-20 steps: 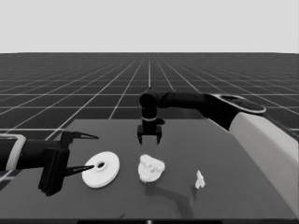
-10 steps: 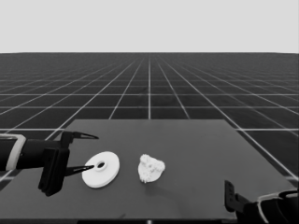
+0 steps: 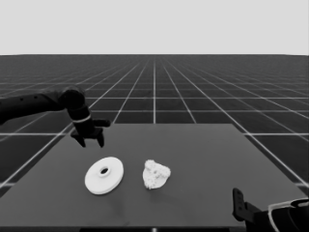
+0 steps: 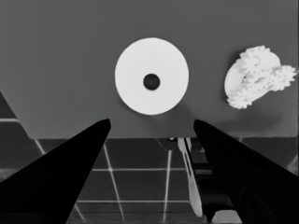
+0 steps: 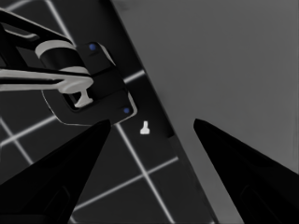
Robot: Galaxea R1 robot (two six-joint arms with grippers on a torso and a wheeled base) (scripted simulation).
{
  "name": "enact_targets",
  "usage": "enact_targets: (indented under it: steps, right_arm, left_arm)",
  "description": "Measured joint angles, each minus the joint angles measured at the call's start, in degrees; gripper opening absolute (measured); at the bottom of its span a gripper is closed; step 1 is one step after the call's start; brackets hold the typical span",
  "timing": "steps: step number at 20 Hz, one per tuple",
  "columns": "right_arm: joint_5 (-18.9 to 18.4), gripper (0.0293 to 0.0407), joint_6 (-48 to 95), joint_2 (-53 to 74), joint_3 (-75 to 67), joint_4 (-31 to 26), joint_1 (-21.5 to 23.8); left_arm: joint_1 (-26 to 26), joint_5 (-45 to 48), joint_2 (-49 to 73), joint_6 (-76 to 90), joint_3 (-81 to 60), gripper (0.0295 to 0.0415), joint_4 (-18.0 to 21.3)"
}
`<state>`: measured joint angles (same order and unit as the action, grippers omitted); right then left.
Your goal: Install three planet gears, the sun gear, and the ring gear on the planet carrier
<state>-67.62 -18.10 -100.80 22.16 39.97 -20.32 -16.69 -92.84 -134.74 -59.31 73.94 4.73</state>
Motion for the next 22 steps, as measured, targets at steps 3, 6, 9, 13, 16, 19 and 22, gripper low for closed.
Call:
enact_targets:
  steps: [3,6,9,13,16,19,22]
  right_arm:
    - [0.00,0.0385,0.00,0.00,0.00,0.00,0.00]
    - [0.00,0.0385,0.00,0.00,0.00,0.00,0.00]
    - [0.00,0.0385,0.00,0.00,0.00,0.00,0.00]
    - [0.00,0.0385,0.00,0.00,0.00,0.00,0.00]
    - [0.00,0.0385,0.00,0.00,0.00,0.00,0.00]
    - [0.00,0.0385,0.00,0.00,0.00,0.00,0.00]
    - [0.00,0.0385,0.00,0.00,0.00,0.00,0.00]
  left_arm:
    - [15.73,8.04,-0.14,-0.25,0.78,0.0385,-13.55]
    - [23.03,11.93,-2.50,1.73,6.26,0.0385,-18.66]
    - [24.22,12.83,-3.16,2.29,7.79,0.0385,-19.51]
    - [24.42,13.03,-3.31,2.42,8.12,0.0348,-19.68]
    - [24.42,13.05,-3.32,2.43,8.15,0.0348,-19.69]
    - [24.41,13.05,-3.33,2.43,8.17,0.0348,-19.70]
    - [18.01,7.04,-0.12,-0.38,0.68,0.0348,-12.71]
